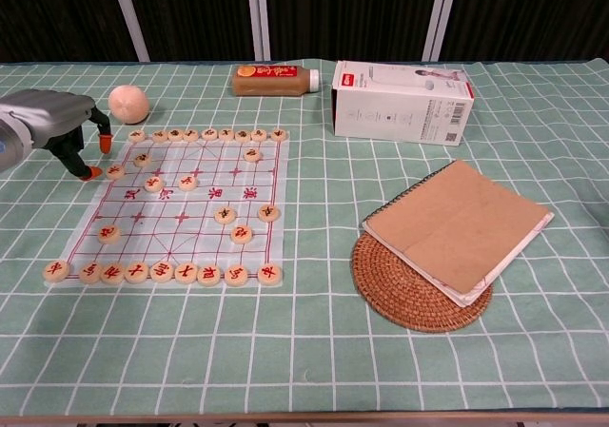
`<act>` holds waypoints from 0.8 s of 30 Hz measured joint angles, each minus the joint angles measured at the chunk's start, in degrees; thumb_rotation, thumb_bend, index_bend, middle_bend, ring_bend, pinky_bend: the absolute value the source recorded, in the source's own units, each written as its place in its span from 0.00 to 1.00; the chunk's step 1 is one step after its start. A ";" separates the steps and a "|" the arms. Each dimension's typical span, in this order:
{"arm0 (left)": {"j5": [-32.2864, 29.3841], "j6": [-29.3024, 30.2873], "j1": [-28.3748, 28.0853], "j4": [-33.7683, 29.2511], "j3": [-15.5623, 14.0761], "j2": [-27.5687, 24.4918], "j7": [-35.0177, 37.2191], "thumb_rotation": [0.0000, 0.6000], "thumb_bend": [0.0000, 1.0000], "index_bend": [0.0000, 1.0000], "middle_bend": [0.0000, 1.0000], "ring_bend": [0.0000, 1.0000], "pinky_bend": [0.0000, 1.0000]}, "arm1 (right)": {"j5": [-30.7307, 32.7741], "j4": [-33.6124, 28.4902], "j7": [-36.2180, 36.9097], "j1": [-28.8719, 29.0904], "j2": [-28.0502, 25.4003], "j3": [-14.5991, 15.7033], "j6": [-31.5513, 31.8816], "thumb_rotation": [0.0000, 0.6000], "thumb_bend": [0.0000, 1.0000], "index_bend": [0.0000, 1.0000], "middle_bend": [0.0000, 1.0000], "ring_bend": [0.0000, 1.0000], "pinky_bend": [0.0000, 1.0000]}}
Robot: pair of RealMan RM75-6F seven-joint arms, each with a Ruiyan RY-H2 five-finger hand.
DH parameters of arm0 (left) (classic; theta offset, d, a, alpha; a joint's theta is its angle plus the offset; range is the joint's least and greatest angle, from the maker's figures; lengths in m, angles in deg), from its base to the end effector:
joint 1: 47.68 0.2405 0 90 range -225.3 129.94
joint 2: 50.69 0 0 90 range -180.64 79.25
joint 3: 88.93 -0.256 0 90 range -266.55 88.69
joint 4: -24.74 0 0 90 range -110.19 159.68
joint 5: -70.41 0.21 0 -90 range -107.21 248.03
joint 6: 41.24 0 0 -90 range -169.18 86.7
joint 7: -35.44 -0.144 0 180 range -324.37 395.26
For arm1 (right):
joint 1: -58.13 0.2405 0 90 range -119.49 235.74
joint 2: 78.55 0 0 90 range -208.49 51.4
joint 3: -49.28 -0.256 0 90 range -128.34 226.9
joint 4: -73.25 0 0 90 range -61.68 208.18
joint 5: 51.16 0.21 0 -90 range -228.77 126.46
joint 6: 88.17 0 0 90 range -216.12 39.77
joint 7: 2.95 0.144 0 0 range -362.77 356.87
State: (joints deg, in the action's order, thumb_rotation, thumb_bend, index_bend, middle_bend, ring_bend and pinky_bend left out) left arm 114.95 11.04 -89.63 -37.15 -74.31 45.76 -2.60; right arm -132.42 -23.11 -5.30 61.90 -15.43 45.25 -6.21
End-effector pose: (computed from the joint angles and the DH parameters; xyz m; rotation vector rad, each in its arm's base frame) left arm -0.2398 0.3958 -0.0081 -1.5863 -0.8721 -0.4769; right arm -0.3136 -0.1778 0.1576 1.3264 -0.9869 0.8446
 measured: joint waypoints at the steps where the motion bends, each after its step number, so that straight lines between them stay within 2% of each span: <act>1: -0.15 -0.07 -0.10 0.13 -0.08 0.06 -0.04 1.00 0.26 0.44 1.00 0.87 0.95 | 0.00 0.03 0.02 0.01 -0.01 0.00 -0.02 1.00 0.34 0.00 0.00 0.00 0.00; 24: -1.08 -0.47 -1.71 2.03 -0.82 1.91 0.62 1.00 0.24 0.45 1.00 0.87 0.95 | -0.08 -0.18 0.04 -0.06 -0.07 0.05 0.08 1.00 0.34 0.00 0.00 0.00 0.00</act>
State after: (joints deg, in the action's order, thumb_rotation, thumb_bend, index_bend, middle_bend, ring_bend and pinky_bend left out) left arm 113.87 10.57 -91.34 -35.12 -75.13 47.67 -1.99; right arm -132.50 -23.29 -5.26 61.84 -15.50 45.30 -6.13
